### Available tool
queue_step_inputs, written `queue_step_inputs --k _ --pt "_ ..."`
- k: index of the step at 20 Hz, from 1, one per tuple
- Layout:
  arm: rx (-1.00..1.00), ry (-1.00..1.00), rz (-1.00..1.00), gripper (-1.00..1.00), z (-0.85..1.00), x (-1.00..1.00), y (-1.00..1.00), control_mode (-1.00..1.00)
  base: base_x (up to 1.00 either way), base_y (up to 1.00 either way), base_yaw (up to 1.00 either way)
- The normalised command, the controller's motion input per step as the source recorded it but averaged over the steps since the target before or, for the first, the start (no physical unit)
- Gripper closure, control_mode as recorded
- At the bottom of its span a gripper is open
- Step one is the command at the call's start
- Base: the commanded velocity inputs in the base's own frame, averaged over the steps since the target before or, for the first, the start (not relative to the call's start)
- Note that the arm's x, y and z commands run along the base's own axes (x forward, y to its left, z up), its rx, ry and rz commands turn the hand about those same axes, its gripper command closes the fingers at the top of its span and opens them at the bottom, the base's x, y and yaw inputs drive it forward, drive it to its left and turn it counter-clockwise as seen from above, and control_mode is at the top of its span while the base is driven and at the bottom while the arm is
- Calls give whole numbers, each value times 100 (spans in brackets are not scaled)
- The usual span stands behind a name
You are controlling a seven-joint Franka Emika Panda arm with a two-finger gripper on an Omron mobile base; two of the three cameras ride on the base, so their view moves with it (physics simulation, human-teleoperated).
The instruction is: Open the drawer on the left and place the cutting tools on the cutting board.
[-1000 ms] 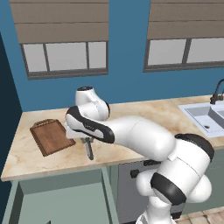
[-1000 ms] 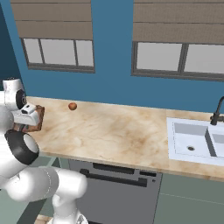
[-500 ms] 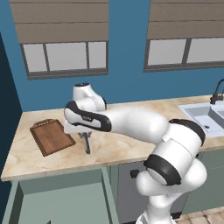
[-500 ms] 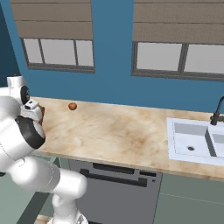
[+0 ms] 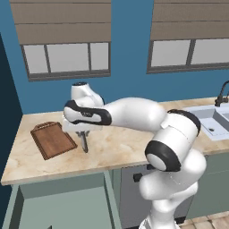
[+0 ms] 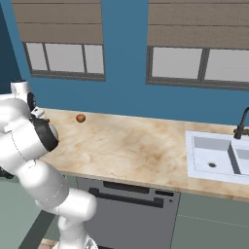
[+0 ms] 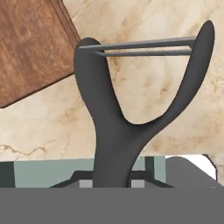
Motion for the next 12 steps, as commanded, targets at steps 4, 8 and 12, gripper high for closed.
queue_step_inputs --k 4,8,12 --pt "0 -6 0 100 -3 33 13 -100 0 0 0" --pt "0 -6 0 100 -5 26 21 -100 0 0 0" --pt "0 -4 0 100 -9 20 19 -100 0 0 0"
